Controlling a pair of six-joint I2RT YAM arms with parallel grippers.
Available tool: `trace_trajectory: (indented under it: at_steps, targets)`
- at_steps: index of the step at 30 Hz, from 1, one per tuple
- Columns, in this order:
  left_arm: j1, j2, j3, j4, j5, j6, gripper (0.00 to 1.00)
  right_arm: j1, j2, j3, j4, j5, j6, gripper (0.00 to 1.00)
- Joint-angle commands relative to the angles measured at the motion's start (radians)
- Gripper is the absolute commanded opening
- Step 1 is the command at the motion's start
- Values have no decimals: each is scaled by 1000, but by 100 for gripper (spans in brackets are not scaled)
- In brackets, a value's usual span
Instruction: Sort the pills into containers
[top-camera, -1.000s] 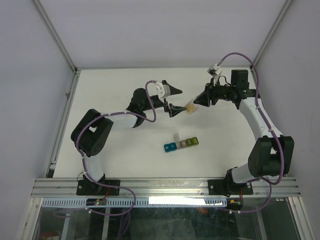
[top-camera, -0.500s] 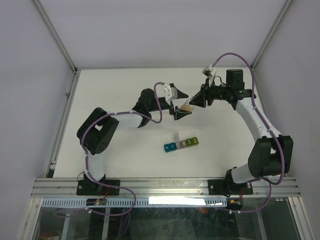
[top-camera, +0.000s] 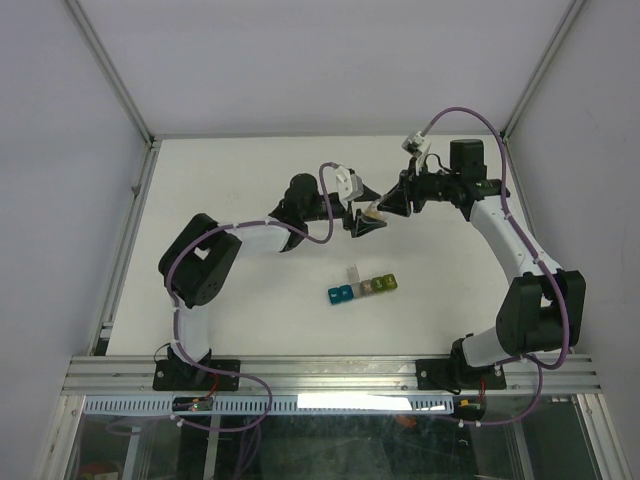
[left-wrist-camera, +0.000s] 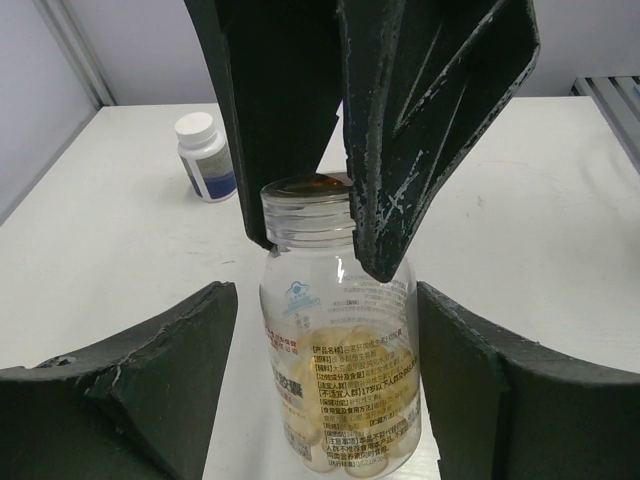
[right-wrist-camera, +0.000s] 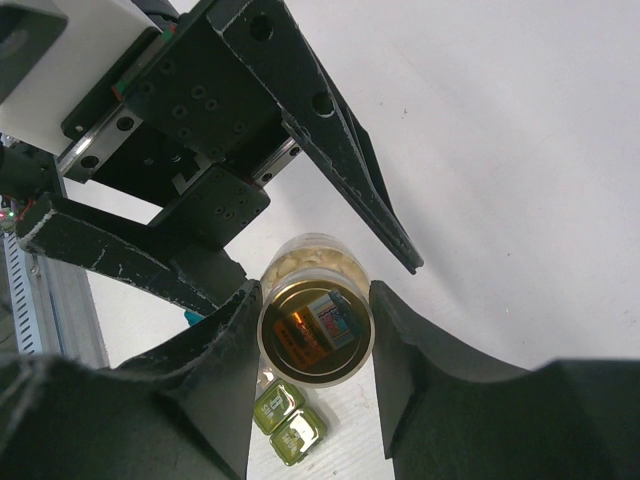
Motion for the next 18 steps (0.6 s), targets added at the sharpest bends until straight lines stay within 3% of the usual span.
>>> trace_trajectory:
  at_steps: [1, 11, 12, 15, 18]
  targets:
    - [-6, 7, 52, -21, 13, 36, 70, 6, -59, 22, 26, -16, -7, 0]
    - [-6, 26, 89, -77, 37, 42, 58, 6, -63, 21, 23, -16, -13, 0]
    - [-7, 27, 92, -82, 42, 43, 53, 6, -65, 21, 23, -15, -14, 0]
    - [-7, 26, 95, -88, 63, 47, 21, 6, -60, 17, 24, -9, -15, 0]
    - [-3, 18, 89, -102, 73, 74, 5, 6, -49, 25, -5, 3, -43, 3]
